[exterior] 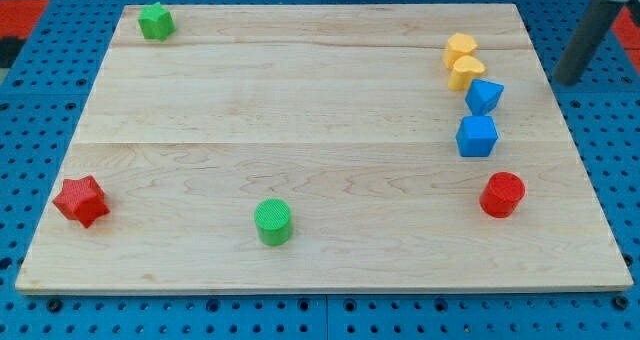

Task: Push the green star towards center

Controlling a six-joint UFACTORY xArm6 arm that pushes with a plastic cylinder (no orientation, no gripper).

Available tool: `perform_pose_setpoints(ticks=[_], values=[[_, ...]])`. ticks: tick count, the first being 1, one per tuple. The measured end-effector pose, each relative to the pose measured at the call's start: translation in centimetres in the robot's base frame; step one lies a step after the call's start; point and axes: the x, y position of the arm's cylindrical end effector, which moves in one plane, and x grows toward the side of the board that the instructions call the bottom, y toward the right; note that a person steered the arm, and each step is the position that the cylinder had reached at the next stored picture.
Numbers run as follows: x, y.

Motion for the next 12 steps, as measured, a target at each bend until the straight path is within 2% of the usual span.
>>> perform_pose_setpoints(ticks=[1,2,3,4,6,7,8,9,10,11,12], values=[[-6.1,-1.3],[-10.9,-7.4],[-12.4,-12.8],[-11.3,-22.2],[-4.4,-40.9],[-3.0,-50.6],[-3.9,-59.8],[-6.9,-61.8],[-7.2,-58.1],[-9.2,-54.4],[-10.6,-55.7]])
